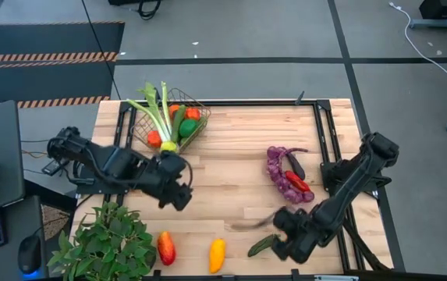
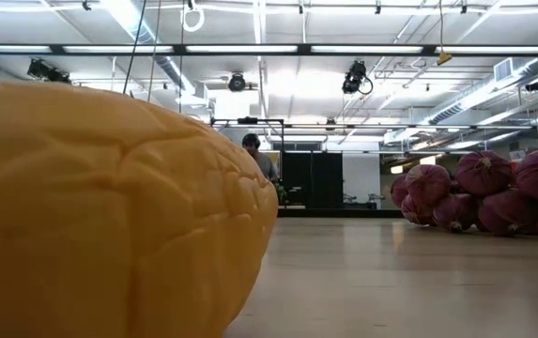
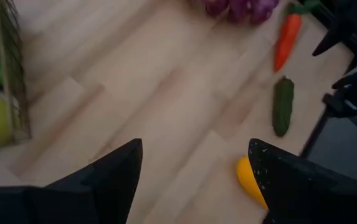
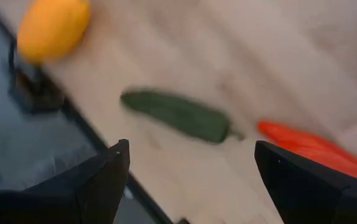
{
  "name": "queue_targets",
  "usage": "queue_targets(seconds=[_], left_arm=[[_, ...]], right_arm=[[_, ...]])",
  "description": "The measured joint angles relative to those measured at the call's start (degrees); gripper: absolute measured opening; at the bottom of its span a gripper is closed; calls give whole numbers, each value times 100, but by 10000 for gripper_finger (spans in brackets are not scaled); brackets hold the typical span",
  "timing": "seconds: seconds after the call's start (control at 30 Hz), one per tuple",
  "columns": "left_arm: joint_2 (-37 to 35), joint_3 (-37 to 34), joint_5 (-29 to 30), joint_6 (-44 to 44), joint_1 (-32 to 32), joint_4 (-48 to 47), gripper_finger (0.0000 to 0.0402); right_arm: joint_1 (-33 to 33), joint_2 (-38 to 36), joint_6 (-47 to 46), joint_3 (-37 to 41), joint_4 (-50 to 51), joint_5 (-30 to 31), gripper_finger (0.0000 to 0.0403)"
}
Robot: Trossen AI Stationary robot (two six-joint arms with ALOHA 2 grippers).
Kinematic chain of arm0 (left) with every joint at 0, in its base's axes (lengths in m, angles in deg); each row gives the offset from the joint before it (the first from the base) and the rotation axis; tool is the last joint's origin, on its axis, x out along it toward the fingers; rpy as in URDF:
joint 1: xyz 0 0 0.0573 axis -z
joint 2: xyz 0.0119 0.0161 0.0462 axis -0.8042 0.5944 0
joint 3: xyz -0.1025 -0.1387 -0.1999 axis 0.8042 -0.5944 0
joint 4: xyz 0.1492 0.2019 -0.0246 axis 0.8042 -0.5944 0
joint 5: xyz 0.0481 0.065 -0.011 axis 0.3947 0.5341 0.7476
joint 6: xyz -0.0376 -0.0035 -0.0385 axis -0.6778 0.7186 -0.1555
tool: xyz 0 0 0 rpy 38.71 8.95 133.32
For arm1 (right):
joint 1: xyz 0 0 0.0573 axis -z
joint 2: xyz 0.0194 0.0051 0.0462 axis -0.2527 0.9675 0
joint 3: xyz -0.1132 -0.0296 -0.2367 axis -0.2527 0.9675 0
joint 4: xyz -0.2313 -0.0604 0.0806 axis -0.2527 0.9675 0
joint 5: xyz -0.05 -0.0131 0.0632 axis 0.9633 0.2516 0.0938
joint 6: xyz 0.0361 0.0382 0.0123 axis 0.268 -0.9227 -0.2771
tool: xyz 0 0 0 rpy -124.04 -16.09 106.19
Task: Build produce basket
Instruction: Put the green chili pepper into the wire basket
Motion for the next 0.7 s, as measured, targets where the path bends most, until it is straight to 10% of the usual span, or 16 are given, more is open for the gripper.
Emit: queue_targets(seconds=[0.3, 0.7], left_arm=[[4, -195, 46, -529, 352, 57, 297], [2, -195, 44, -307, 448, -266, 297]], right_arm=[[-264, 731, 2590, 0, -441, -427, 348], [-282, 934, 4264, -4, -479, 479, 348]])
